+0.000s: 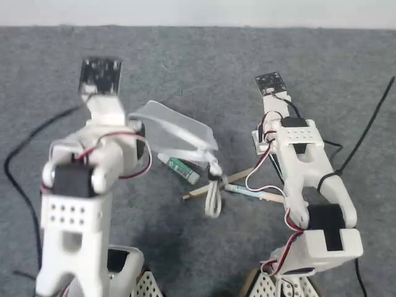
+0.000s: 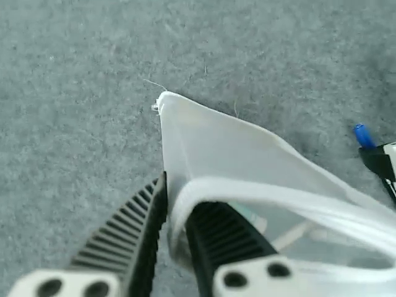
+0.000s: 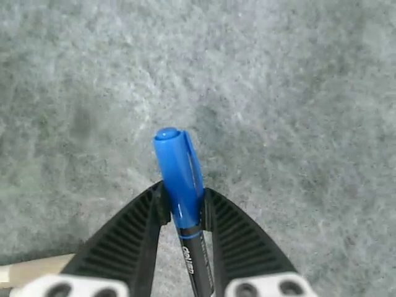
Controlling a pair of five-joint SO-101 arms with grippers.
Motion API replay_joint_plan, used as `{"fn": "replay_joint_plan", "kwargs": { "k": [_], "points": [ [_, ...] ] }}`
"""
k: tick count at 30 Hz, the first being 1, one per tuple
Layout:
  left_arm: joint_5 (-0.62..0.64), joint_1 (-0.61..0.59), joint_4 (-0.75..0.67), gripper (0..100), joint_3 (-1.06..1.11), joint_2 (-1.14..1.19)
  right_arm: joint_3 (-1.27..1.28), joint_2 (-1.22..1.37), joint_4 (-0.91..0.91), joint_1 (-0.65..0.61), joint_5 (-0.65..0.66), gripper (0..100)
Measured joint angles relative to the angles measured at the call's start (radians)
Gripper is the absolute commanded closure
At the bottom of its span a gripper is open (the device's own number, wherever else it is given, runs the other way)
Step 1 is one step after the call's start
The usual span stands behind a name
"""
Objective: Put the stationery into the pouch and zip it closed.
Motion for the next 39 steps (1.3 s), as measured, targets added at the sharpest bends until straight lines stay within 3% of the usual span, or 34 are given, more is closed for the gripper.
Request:
{"fn": "replay_joint_plan", "kwargs": {
  "k": [6, 15, 25, 31, 39],
  "points": [
    [0.049, -0.014, 0.012, 99, -0.084, 0.146, 0.002, -0.120, 0.000, 0.026, -0.112, 99.3],
    [0.055, -0.072, 0.063, 99, -0.132, 0.158, 0.002, -0.384, 0.078, 0.026, -0.261, 99.3],
    [0.138, -0.132, 0.084, 99, -0.137, 0.158, 0.002, -0.741, 0.224, 0.020, -0.308, 99.3],
    [0.170, -0.133, 0.051, 99, -0.129, 0.158, 0.048, -1.034, 0.227, -0.143, -0.308, 99.3],
    [0.176, -0.133, 0.049, 99, -0.129, 0.158, 0.222, -1.332, 0.037, -0.400, -0.308, 99.3]
  ]
}}
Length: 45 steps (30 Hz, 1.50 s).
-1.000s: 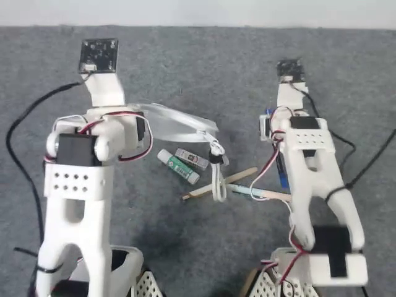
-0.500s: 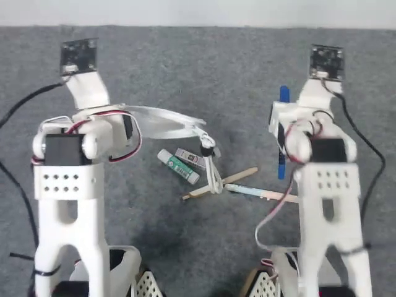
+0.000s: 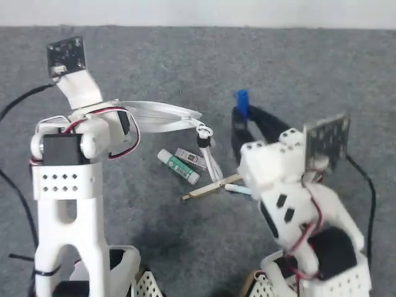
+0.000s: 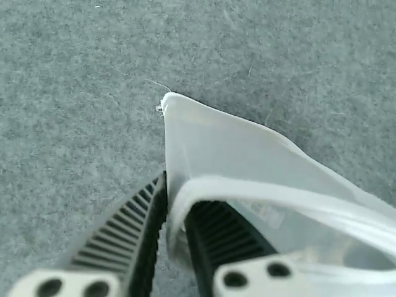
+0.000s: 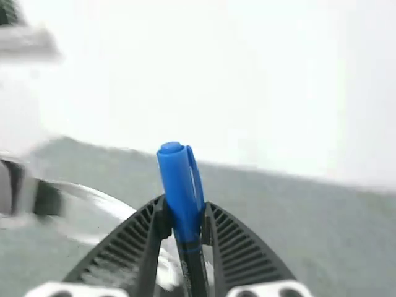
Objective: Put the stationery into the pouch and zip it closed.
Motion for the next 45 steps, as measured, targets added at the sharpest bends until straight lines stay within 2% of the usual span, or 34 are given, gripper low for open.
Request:
{"fn": "replay_joint_plan", "kwargs": {
  "k": [9, 21, 28, 35, 45],
  "points": [
    [0.000, -0.005, 0.000, 99, 0.000, 0.000, 0.106, -0.046, -0.368, -0.213, 0.000, 99.3],
    [0.000, -0.005, 0.000, 99, 0.000, 0.000, 0.311, -0.046, -0.868, -0.244, 0.000, 99.3],
    [0.000, -0.005, 0.000, 99, 0.000, 0.000, 0.351, -0.020, -1.014, -0.242, 0.000, 99.3],
    [0.000, -0.005, 0.000, 99, 0.000, 0.000, 0.416, 0.169, -1.195, -0.247, 0.000, 99.3],
    [0.000, -0.005, 0.000, 99, 0.000, 0.000, 0.477, 0.311, -1.237, -0.250, 0.000, 99.3]
  ]
}}
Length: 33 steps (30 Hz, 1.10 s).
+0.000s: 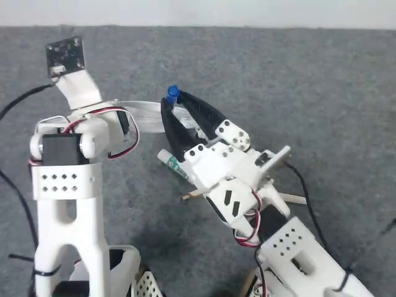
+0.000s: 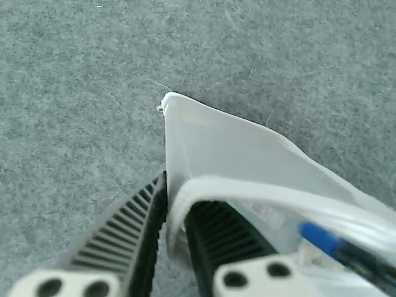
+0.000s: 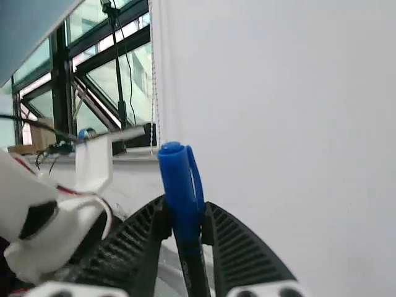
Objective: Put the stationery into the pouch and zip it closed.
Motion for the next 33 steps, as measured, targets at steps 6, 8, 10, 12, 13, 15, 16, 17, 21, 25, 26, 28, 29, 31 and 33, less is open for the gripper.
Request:
{"fn": "replay_joint_plan", "kwargs": {
  "k": [6, 8, 10, 12, 13, 15, 16, 17, 21, 25, 26, 28, 29, 31, 33],
  "points": [
    [0.000, 0.000, 0.000, 99, 0.000, 0.000, 0.037, 0.037, 0.000, 0.000, 0.084, 88.7],
    [0.000, 0.000, 0.000, 99, 0.000, 0.000, 0.044, 0.037, 0.000, -0.002, 0.092, 82.1],
    [0.000, 0.000, 0.000, 99, 0.000, 0.000, 0.063, 0.037, 0.000, -0.002, 0.097, 80.8],
    [0.000, 0.000, 0.000, 99, 0.000, 0.000, 0.071, 0.037, 0.000, -0.002, 0.097, 82.1],
    [0.000, 0.000, 0.000, 99, 0.000, 0.000, 0.072, 0.037, 0.000, 0.000, 0.097, 83.0],
    [0.000, 0.000, 0.000, 99, 0.000, 0.000, 0.072, 0.037, 0.000, 0.000, 0.097, 83.7],
    [0.000, 0.000, 0.000, 99, 0.000, 0.000, 0.072, 0.037, 0.005, 0.000, 0.097, 83.6],
    [0.000, 0.000, 0.000, 99, 0.000, 0.000, 0.072, 0.037, 0.015, 0.000, 0.097, 83.6],
    [0.000, 0.000, 0.000, 99, 0.000, 0.000, 0.072, 0.020, 0.092, 0.000, 0.097, 83.6],
    [0.000, -0.018, 0.000, 99, 0.000, 0.000, 0.072, -0.101, 0.236, 0.000, 0.097, 83.6],
    [0.000, -0.034, 0.000, 99, 0.000, 0.000, 0.072, -0.133, 0.284, 0.000, 0.097, 83.6],
    [0.000, -0.069, 0.000, 99, 0.000, 0.000, 0.072, -0.190, 0.388, 0.000, 0.097, 83.6],
    [0.000, -0.084, 0.000, 99, 0.000, 0.000, 0.071, -0.210, 0.440, 0.000, 0.097, 83.7],
    [0.014, -0.110, 0.000, 99, 0.000, 0.000, 0.049, -0.229, 0.548, 0.000, 0.097, 83.8],
    [0.032, -0.135, 0.000, 99, 0.000, 0.000, 0.023, -0.238, 0.638, 0.011, 0.097, 83.8]
  ]
}}
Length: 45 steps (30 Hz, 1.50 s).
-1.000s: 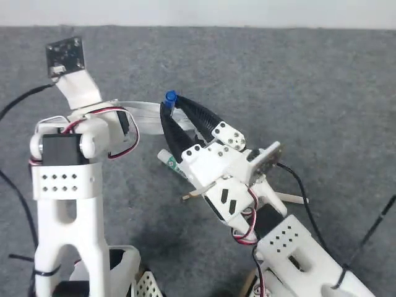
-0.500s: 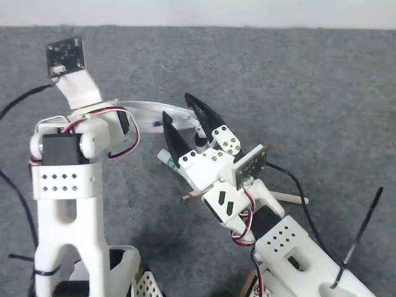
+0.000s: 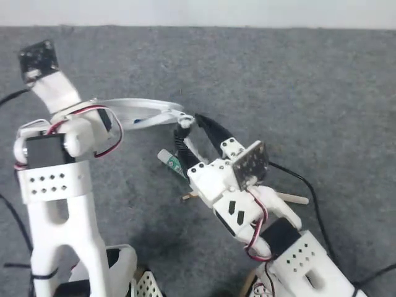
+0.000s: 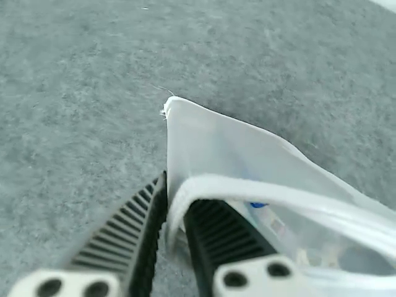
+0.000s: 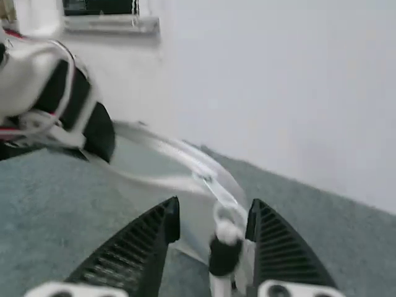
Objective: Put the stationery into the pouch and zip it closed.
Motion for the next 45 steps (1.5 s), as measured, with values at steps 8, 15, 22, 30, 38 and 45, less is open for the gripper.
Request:
{"fn": "replay_joint_plan", "kwargs": {
  "k": [8, 15, 22, 30, 38, 45],
  "points": [
    [0.011, -0.101, -0.023, 99, 0.000, 0.000, -0.101, -0.002, 0.330, 0.048, 0.000, 83.9],
    [0.011, -0.176, -0.037, 99, 0.000, 0.000, -0.153, -0.002, 0.563, 0.095, -0.048, 83.9],
    [0.011, -0.178, -0.041, 99, 0.026, 0.000, -0.219, 0.087, 0.698, 0.133, -0.149, 83.9],
    [0.011, -0.178, -0.043, 99, 0.034, 0.000, -0.384, 0.451, 0.830, 0.282, -0.359, 83.6],
    [0.011, -0.178, -0.043, 99, 0.035, 0.000, -0.410, 0.760, 0.835, 0.301, -0.428, 83.6],
    [0.011, -0.178, -0.043, 99, 0.035, 0.000, -0.483, 0.902, 0.835, 0.402, -0.430, 83.9]
  ]
}}
